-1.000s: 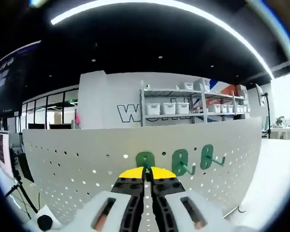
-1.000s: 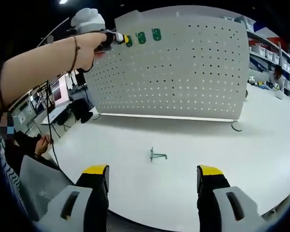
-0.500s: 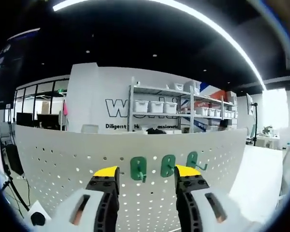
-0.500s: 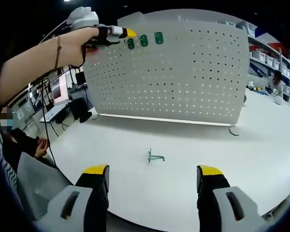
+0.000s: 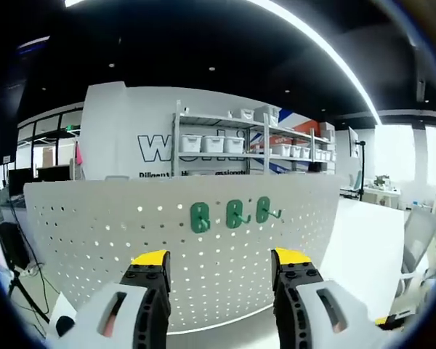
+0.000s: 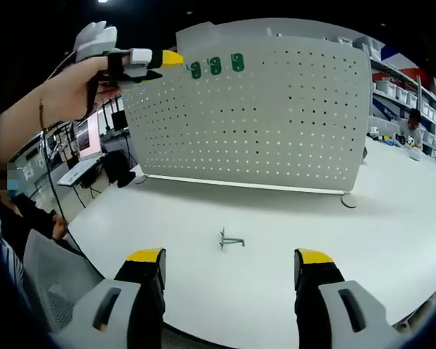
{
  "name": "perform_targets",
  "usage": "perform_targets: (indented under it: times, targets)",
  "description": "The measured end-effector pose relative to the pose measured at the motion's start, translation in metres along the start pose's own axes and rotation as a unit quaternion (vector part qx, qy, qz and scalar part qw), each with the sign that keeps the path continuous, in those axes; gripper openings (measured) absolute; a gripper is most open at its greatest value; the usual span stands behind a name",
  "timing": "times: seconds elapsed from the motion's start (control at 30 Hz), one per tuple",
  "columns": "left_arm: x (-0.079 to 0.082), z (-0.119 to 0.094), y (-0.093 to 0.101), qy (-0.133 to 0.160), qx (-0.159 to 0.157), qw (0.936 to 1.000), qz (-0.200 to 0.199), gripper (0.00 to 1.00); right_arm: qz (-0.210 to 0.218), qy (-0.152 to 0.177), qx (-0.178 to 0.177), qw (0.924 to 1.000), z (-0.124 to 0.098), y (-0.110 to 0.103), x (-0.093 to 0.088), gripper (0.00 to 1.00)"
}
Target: Insert the hook assembly into the mounting plate slot until the hook locks in place.
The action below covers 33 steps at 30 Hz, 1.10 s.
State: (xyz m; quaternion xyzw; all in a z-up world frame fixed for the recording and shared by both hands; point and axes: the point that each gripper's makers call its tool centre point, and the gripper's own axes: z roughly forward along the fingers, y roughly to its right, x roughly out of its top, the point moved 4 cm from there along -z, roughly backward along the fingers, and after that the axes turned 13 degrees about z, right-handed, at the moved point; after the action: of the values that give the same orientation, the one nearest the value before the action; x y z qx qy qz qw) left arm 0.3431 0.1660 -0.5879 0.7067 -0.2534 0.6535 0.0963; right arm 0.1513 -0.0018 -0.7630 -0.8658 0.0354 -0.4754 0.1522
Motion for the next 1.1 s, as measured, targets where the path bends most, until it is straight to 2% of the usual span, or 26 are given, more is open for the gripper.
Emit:
perform_targets:
  times: [0.13,0.2,0.57,0.77,0.93,1.1]
  targets:
    - [-0.013,-0.015,0.010,-0.015,-0.016,0.9997,0.004,0.56,-0.003,0.004,-0.001,1.0000,0.000,0.000,0.001,0.69]
    - [-0.019,-0.022,0.015,-0.022,-0.025,0.9994,-0.007,0.55,-0.004,0.004,0.000,1.0000,0.000,-0.001,0.001,0.69]
    - [-0.054,-0.053,0.038,-0.057,-0.046,0.9973,-0.006,0.53,-0.004,0.007,0.002,1.0000,-0.001,-0.001,0.001,0.68]
    - [-0.067,-0.070,0.046,-0.070,-0.051,0.9962,-0.005,0.52,-0.003,0.008,0.004,1.0000,-0.002,-0.001,0.002,0.68]
    - [-0.091,-0.085,0.066,-0.099,-0.070,0.9926,-0.009,0.50,-0.003,0.008,0.006,0.9999,-0.002,-0.002,0.002,0.68]
    - [-0.111,-0.088,0.083,-0.119,-0.086,0.9892,-0.011,0.48,-0.004,0.011,0.006,0.9999,-0.003,-0.002,0.003,0.68]
